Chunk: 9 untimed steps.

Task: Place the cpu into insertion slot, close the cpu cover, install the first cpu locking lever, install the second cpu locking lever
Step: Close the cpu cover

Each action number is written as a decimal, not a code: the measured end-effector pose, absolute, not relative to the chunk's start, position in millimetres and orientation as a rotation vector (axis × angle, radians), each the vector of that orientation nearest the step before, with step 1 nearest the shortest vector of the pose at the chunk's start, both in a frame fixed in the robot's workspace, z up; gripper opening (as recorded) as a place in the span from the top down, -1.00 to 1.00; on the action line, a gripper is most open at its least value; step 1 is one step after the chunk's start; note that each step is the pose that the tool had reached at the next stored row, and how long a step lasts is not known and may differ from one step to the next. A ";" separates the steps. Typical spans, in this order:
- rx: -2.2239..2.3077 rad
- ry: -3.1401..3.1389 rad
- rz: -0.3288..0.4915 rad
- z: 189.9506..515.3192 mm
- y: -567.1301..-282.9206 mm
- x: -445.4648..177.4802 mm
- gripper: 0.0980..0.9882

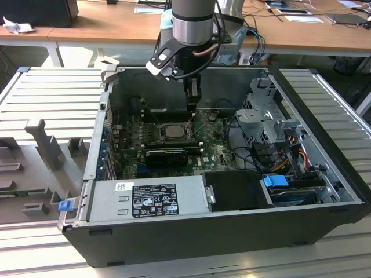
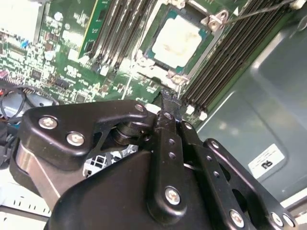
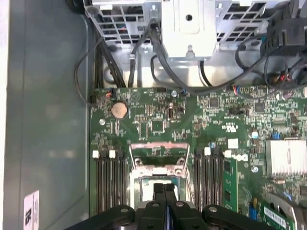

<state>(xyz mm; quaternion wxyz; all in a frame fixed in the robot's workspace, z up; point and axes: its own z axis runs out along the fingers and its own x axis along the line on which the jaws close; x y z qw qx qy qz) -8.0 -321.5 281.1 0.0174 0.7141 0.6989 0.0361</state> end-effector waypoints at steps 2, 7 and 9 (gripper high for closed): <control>2.219 2.172 0.111 279.5 -321.5 -0.2 0.98; 2.219 2.172 0.109 271.8 -321.5 8.2 0.98; 2.219 2.172 0.109 268.8 -321.5 10.4 0.98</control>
